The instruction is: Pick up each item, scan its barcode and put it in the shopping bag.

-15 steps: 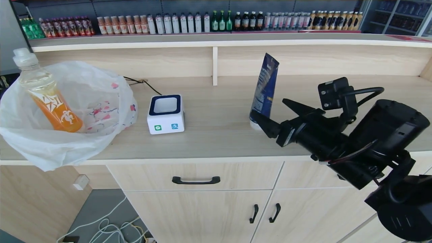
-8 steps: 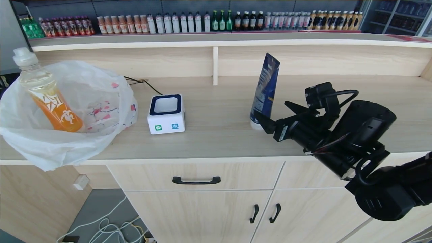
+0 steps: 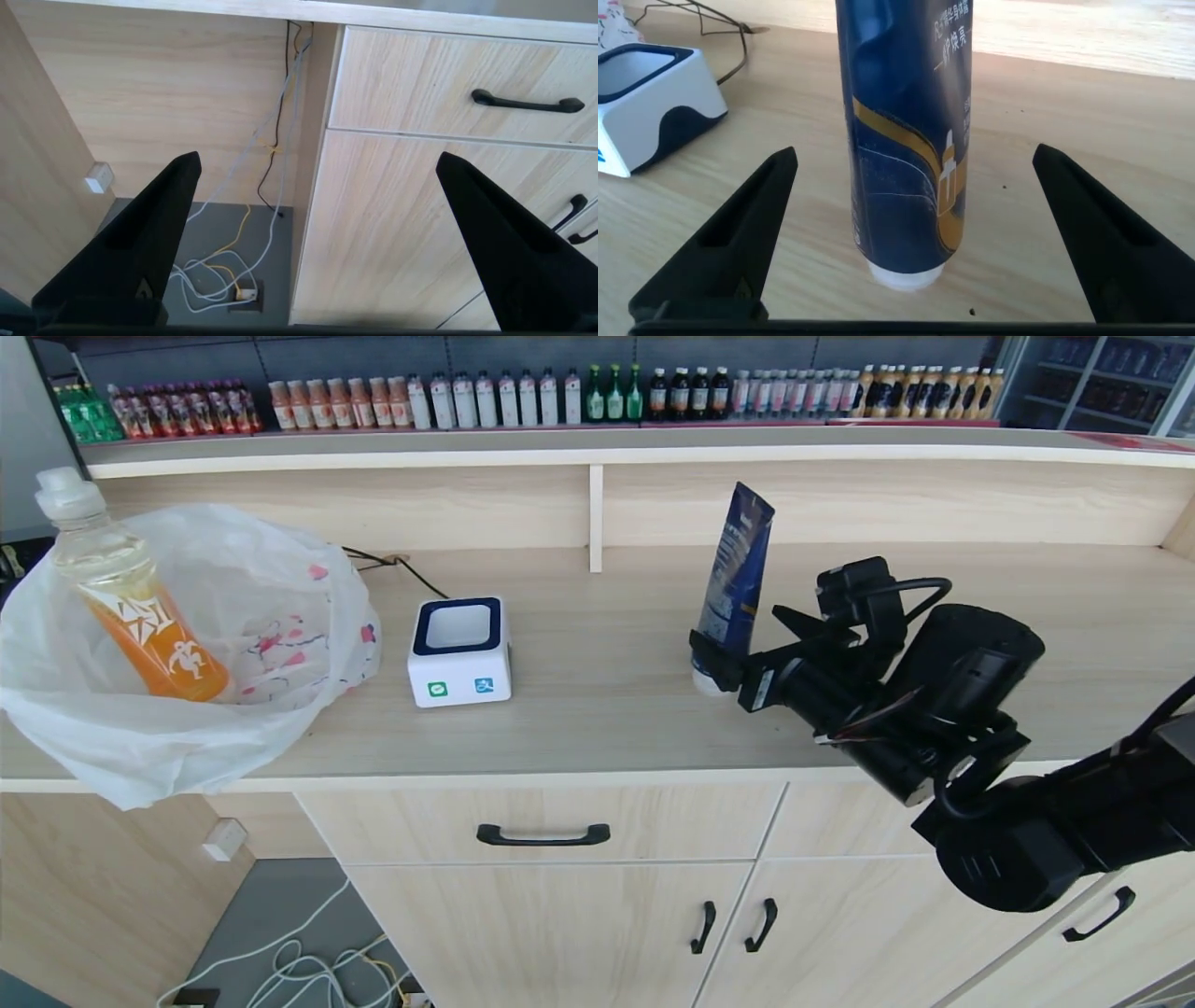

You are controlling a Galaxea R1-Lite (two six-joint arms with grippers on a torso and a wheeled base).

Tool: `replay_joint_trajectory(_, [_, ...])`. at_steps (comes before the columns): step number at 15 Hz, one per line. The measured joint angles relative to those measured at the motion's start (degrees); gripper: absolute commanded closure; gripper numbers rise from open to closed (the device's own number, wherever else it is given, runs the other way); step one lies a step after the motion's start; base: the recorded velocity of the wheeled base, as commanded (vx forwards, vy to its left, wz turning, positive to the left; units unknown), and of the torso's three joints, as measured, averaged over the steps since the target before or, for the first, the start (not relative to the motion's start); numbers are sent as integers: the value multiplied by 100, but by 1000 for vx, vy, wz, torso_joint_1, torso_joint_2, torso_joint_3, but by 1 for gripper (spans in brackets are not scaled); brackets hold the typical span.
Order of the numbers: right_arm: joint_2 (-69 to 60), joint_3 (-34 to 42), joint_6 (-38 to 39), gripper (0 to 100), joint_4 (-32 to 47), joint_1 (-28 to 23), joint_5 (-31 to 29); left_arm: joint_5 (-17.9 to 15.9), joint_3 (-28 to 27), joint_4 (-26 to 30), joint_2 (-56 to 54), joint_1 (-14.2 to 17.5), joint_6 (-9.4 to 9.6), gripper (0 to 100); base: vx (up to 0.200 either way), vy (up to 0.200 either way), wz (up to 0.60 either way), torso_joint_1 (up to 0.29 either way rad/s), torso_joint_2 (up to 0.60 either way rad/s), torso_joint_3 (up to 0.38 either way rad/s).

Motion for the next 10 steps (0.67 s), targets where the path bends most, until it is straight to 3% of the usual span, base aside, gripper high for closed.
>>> replay_joint_trajectory(10, [514,-819,-9,0,50,-80,-9,0,0,0,0,0,0,0,0,0,0,0,0,0])
